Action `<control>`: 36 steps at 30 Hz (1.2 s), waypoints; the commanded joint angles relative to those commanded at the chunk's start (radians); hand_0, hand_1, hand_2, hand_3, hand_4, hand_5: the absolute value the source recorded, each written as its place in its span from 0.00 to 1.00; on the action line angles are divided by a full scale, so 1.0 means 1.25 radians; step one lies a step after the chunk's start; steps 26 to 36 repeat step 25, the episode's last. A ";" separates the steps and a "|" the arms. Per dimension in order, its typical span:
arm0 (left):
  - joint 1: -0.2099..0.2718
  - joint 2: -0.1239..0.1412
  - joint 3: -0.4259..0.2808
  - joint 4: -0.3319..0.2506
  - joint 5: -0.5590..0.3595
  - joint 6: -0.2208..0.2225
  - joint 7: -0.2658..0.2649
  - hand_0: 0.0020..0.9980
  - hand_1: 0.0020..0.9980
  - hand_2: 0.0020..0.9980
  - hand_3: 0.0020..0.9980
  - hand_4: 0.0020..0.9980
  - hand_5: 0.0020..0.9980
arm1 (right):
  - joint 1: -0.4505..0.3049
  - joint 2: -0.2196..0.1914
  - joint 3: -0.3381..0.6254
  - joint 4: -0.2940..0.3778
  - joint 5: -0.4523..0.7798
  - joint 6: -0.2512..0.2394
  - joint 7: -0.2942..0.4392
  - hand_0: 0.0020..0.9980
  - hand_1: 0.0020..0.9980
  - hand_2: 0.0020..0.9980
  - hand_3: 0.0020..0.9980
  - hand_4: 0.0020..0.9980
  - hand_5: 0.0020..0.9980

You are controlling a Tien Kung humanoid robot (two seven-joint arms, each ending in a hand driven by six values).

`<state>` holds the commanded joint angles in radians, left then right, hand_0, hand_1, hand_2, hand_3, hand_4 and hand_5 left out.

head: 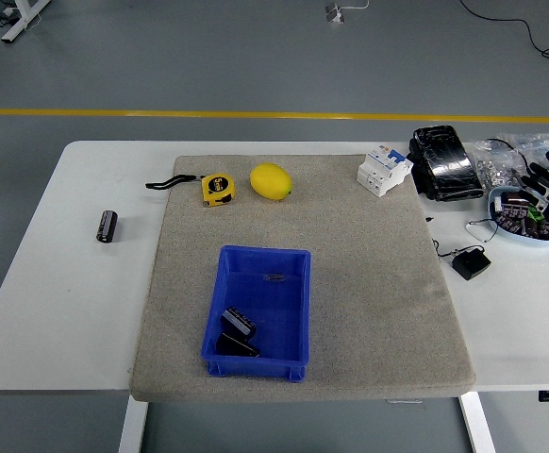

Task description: Pick up the battery,place it into the box

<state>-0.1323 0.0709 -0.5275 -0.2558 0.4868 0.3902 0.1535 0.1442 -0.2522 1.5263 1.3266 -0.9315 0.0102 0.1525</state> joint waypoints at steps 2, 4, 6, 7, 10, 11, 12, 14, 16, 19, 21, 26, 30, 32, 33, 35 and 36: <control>0.000 0.000 0.002 0.000 -0.005 0.001 -0.002 0.69 0.59 0.65 0.66 0.64 0.78 | 0.003 0.001 0.000 -0.001 0.001 -0.001 -0.001 0.82 0.81 0.86 0.90 1.00 0.90; 0.000 0.000 0.001 0.000 -0.007 0.002 -0.002 0.69 0.59 0.65 0.66 0.64 0.78 | 0.004 0.003 0.002 -0.001 0.002 -0.002 -0.001 0.81 0.81 0.86 0.89 1.00 0.90; -0.003 0.000 0.000 0.000 0.001 0.002 0.003 0.69 0.59 0.65 0.66 0.64 0.78 | 0.002 0.004 0.006 -0.001 0.003 -0.004 0.000 0.81 0.81 0.86 0.89 1.00 0.90; -0.004 0.001 0.002 -0.001 0.002 0.001 0.004 0.69 0.59 0.65 0.66 0.64 0.78 | 0.001 0.005 0.009 -0.001 0.003 -0.004 0.000 0.81 0.81 0.86 0.89 1.00 0.90; -0.009 0.001 0.003 -0.003 0.008 0.000 0.010 0.69 0.59 0.65 0.66 0.64 0.78 | 0.002 0.008 0.022 -0.003 0.008 -0.005 0.000 0.81 0.81 0.86 0.89 1.00 0.91; -0.010 0.001 0.003 -0.003 0.007 0.000 0.010 0.69 0.59 0.65 0.66 0.64 0.78 | 0.003 0.008 0.026 -0.002 0.009 -0.005 0.000 0.81 0.81 0.86 0.89 1.00 0.91; -0.012 0.001 0.006 -0.004 0.004 0.000 0.010 0.69 0.59 0.65 0.66 0.64 0.78 | 0.004 0.008 0.031 -0.001 0.009 -0.004 0.000 0.81 0.81 0.86 0.89 1.00 0.91; -0.015 0.001 0.010 -0.004 -0.002 0.000 0.007 0.69 0.59 0.65 0.66 0.64 0.78 | 0.006 0.006 0.036 0.000 0.009 -0.004 0.000 0.81 0.81 0.86 0.89 1.00 0.91; -0.017 0.001 0.006 -0.003 0.002 0.000 0.008 0.69 0.59 0.66 0.66 0.64 0.78 | 0.007 0.003 0.037 0.000 0.008 -0.003 -0.001 0.81 0.80 0.85 0.89 1.00 0.91; -0.019 0.002 0.003 -0.004 0.007 0.000 0.010 0.69 0.59 0.66 0.66 0.64 0.78 | 0.007 0.002 0.040 0.001 0.007 -0.002 -0.002 0.81 0.80 0.85 0.89 1.00 0.91; -0.020 0.002 0.005 -0.004 0.004 0.000 0.009 0.69 0.59 0.66 0.66 0.64 0.78 | 0.006 0.003 0.040 0.002 0.006 -0.001 -0.002 0.81 0.80 0.85 0.89 1.00 0.91; -0.023 0.003 0.019 -0.005 -0.015 0.004 0.006 0.69 0.59 0.66 0.66 0.64 0.77 | 0.003 0.002 0.042 0.001 0.005 0.000 -0.003 0.81 0.80 0.85 0.89 1.00 0.92; -0.023 0.003 0.019 -0.005 -0.015 0.004 0.006 0.69 0.59 0.66 0.66 0.64 0.77 | 0.003 0.002 0.042 0.001 0.005 0.000 -0.003 0.81 0.80 0.85 0.89 1.00 0.92; -0.023 0.003 0.019 -0.005 -0.015 0.004 0.006 0.69 0.59 0.66 0.66 0.64 0.77 | 0.003 0.002 0.042 0.001 0.005 0.000 -0.003 0.81 0.80 0.85 0.89 1.00 0.92; -0.023 0.003 0.019 -0.005 -0.015 0.004 0.006 0.69 0.59 0.66 0.66 0.64 0.77 | 0.003 0.002 0.042 0.001 0.005 0.000 -0.003 0.81 0.80 0.85 0.89 1.00 0.92; -0.023 0.003 0.019 -0.005 -0.015 0.004 0.006 0.69 0.59 0.66 0.66 0.64 0.77 | 0.003 0.002 0.042 0.001 0.005 0.000 -0.003 0.81 0.80 0.85 0.89 1.00 0.92; -0.023 0.003 0.019 -0.005 -0.015 0.004 0.006 0.69 0.59 0.66 0.66 0.64 0.77 | 0.003 0.002 0.042 0.001 0.005 0.000 -0.003 0.81 0.80 0.85 0.89 1.00 0.92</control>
